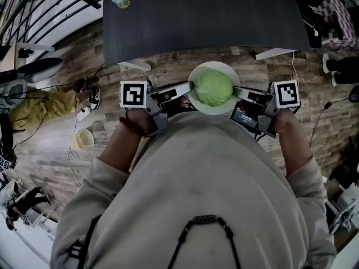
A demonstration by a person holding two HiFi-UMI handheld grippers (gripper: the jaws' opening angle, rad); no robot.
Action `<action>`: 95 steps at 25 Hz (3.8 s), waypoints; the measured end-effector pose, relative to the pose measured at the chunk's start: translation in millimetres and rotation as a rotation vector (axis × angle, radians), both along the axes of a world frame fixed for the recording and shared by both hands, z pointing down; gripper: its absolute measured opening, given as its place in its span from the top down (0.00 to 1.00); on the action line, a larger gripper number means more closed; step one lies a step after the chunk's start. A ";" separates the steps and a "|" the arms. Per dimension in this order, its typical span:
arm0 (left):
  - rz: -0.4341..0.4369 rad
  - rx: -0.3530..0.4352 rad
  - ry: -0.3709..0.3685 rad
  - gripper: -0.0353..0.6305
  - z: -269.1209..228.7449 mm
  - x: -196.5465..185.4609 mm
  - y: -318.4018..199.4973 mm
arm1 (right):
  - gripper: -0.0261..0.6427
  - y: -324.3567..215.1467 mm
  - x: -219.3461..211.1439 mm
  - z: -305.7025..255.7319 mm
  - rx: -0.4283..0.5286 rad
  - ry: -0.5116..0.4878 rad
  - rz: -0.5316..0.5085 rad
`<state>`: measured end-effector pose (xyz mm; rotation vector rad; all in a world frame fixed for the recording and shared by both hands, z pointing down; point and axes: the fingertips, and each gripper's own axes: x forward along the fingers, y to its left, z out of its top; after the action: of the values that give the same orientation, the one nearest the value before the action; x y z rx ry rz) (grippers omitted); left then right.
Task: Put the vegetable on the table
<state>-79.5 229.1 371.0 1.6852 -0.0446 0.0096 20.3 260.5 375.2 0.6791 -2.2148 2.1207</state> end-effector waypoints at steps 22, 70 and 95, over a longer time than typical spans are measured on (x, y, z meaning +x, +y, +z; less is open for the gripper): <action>-0.160 -0.016 -0.003 0.92 9.1 -44.7 -136.5 | 0.92 -155.0 -43.3 1.6 -0.005 0.008 -0.171; -0.190 -0.038 -0.066 0.92 14.7 85.5 -326.6 | 0.92 -344.8 88.0 18.8 -0.026 -0.084 -0.173; -0.180 -0.040 -0.039 0.92 9.3 52.6 -374.0 | 0.92 -391.9 55.4 13.2 0.002 -0.045 -0.159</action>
<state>-27.0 -144.9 380.3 1.6358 -0.2243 -0.0910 75.7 -131.3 388.3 0.4432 -2.2113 2.0768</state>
